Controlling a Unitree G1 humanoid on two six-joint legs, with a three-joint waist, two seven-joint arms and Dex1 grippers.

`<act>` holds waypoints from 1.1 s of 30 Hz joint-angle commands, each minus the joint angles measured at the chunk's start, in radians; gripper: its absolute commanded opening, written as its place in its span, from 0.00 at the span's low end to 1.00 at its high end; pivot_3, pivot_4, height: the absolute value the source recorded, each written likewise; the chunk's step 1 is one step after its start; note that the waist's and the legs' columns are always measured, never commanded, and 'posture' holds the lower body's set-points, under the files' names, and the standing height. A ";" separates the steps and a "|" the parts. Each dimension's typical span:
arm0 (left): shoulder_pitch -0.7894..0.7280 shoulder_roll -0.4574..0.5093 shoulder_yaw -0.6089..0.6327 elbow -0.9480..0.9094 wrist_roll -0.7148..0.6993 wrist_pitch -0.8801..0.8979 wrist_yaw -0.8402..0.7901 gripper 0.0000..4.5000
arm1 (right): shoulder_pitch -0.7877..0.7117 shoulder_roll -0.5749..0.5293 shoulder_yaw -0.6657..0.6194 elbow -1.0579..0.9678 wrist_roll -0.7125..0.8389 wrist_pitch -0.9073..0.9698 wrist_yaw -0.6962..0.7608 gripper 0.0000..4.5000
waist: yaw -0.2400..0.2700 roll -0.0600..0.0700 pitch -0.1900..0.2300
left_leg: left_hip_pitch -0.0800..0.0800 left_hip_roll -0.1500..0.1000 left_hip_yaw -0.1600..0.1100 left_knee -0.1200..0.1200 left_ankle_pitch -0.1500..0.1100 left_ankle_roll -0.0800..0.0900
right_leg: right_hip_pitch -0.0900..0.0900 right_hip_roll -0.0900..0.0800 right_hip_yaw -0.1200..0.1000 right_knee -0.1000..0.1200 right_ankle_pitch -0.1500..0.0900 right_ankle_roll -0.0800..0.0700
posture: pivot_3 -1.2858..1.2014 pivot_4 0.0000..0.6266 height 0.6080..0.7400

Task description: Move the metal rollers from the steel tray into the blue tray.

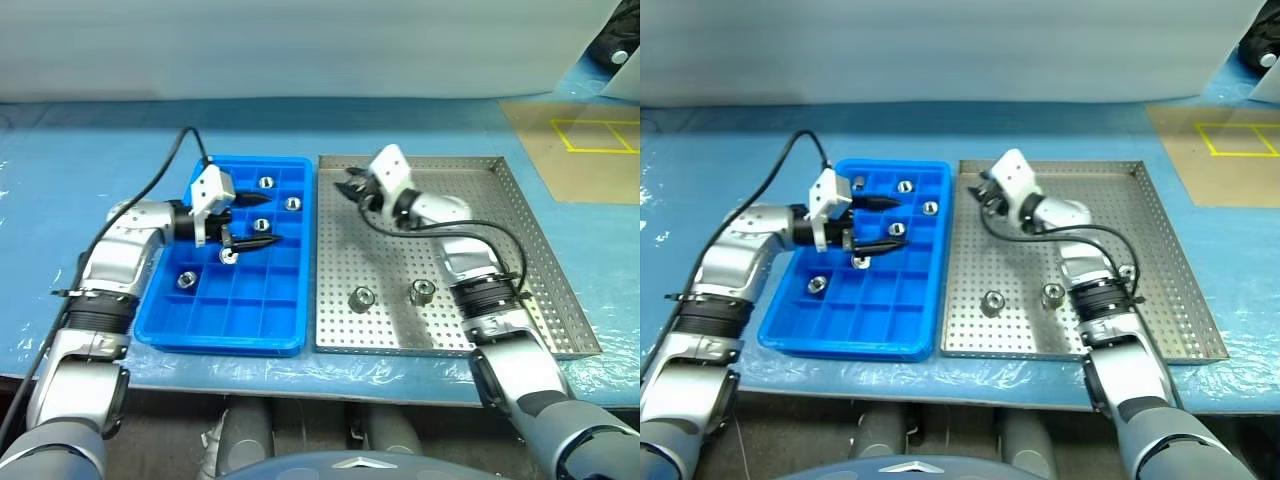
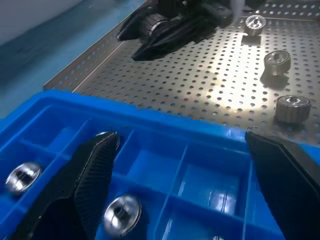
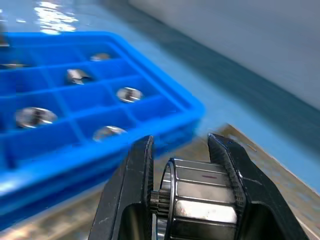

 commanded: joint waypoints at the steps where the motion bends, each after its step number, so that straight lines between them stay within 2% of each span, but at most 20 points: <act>1: 0.077 0.055 0.084 -0.143 -0.043 0.049 0.045 0.95 | -0.064 0.035 0.033 -0.001 0.004 -0.045 0.041 0.28 | 0.010 0.000 0.000 | 0.000 0.000 -0.001 -0.001 0.000 0.000 | 0.000 0.000 0.000 0.000 0.000 0.000 | 0.56 0.24 1.00; 9: 0.323 0.169 0.290 -0.380 -0.106 0.174 0.155 0.95 | -0.106 0.143 0.120 0.082 0.007 -0.123 0.162 0.28 | 0.064 -0.001 0.001 | 0.000 0.001 -0.006 -0.004 0.001 -0.002 | -0.001 0.000 -0.003 -0.001 -0.001 -0.001 | 0.64 0.24 1.00; 15: 0.493 0.183 0.398 -0.567 -0.169 0.274 0.223 0.95 | -0.063 0.198 0.189 0.137 0.023 -0.129 0.300 0.28 | 0.103 -0.001 0.001 | -0.001 0.003 -0.008 -0.006 0.001 -0.002 | -0.001 -0.001 -0.003 -0.002 -0.002 -0.001 | 0.68 0.24 1.00; 22: 0.560 0.191 0.433 -0.629 -0.206 0.313 0.261 0.95 | 0.000 0.156 0.240 0.114 -0.003 -0.123 0.393 0.28 | 0.154 -0.001 0.001 | 0.000 0.004 -0.009 -0.007 0.002 -0.004 | -0.001 -0.001 -0.003 -0.002 -0.002 -0.001 | 0.69 0.24 1.00; 33: 0.514 0.193 0.368 -0.608 -0.205 0.305 0.272 0.95 | 0.018 0.147 0.221 0.101 -0.006 -0.112 0.382 0.28 | 0.164 -0.001 0.000 | 0.001 0.004 -0.011 -0.009 0.003 -0.006 | -0.001 -0.001 -0.003 -0.001 -0.002 -0.001 | 0.67 0.24 1.00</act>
